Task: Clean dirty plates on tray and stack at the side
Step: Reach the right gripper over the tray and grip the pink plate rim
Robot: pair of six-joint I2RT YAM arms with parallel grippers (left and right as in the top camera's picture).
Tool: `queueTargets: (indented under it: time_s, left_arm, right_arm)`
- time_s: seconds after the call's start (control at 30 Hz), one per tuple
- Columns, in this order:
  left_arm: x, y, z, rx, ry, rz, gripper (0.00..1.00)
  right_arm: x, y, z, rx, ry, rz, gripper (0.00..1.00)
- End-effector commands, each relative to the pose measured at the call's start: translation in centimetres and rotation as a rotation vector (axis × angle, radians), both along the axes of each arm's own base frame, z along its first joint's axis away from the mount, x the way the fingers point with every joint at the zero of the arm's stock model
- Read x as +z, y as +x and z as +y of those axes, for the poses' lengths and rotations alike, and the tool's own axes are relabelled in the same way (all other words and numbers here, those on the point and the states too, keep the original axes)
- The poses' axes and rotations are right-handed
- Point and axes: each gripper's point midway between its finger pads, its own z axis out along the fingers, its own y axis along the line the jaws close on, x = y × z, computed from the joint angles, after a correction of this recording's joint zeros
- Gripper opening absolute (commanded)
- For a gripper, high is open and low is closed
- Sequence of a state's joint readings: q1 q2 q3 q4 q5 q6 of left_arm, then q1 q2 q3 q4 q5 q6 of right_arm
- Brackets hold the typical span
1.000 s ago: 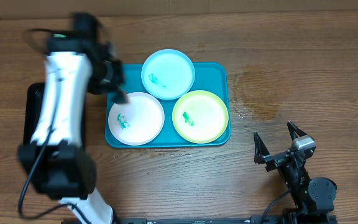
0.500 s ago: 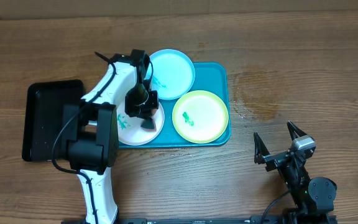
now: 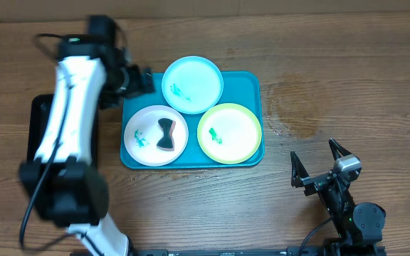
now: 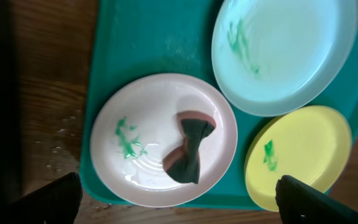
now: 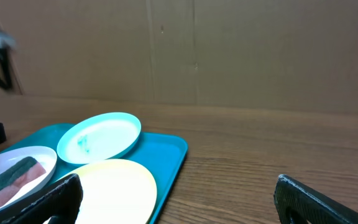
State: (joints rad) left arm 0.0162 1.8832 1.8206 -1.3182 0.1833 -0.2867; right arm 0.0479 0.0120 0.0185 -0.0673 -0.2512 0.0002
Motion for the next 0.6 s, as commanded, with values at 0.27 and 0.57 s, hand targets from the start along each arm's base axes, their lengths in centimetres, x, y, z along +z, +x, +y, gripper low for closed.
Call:
queueTargets:
  time_s: [0.27,0.57]
  left_arm:
    - [4.1,-2.1,9.5,0.279,0.015,-0.08,1.0]
    - [3.7,-2.5,9.8,0.262,0.018,-0.056,1.0]
  right_arm:
    - [2.5,-0.1,-0.1,-0.005,0.013,-0.113,1.0]
    - [11.5,-3.9,1.8,0.133,0.042,-0.509,1.0]
